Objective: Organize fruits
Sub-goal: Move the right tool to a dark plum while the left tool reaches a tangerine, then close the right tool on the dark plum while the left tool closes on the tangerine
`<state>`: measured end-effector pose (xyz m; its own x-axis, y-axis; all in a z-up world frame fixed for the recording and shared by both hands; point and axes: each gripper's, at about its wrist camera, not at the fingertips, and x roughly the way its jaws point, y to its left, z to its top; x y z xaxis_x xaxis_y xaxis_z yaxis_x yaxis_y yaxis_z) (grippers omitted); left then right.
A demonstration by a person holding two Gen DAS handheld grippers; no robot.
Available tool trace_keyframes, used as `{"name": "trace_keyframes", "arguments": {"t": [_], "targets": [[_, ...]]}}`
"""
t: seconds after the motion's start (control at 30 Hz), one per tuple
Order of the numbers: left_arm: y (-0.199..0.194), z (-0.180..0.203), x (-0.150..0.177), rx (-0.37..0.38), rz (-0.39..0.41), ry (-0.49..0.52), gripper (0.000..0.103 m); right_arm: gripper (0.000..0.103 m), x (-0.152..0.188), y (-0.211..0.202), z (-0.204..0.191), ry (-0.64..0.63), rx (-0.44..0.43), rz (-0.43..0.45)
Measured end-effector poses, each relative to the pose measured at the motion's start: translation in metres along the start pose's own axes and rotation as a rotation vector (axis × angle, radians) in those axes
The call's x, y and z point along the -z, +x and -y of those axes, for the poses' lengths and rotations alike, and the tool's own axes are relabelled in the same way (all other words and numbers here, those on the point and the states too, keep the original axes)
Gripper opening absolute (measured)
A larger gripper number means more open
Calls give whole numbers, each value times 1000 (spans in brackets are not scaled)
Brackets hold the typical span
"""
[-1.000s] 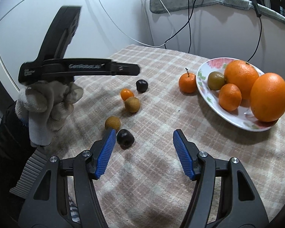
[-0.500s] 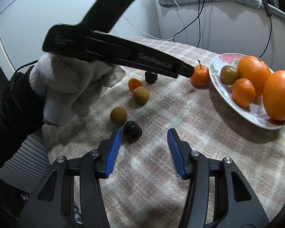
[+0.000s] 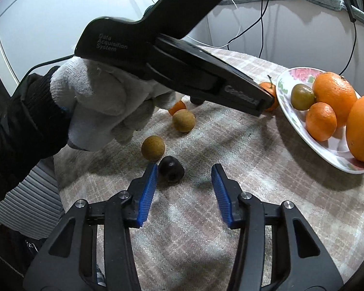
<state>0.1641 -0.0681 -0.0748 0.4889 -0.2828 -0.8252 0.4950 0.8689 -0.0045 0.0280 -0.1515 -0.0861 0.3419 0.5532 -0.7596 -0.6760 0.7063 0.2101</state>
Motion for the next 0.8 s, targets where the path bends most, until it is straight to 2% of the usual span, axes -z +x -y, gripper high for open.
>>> {"name": "trace_keyframes", "arguments": {"t": [0.47,0.8], "targets": [[12,6,-3,0,-30,44,34,48,-6,12,11,2,-11,-15],[11,0,-1,27,-12,0,32,46,-11,19,1,-29,1,-25]]}}
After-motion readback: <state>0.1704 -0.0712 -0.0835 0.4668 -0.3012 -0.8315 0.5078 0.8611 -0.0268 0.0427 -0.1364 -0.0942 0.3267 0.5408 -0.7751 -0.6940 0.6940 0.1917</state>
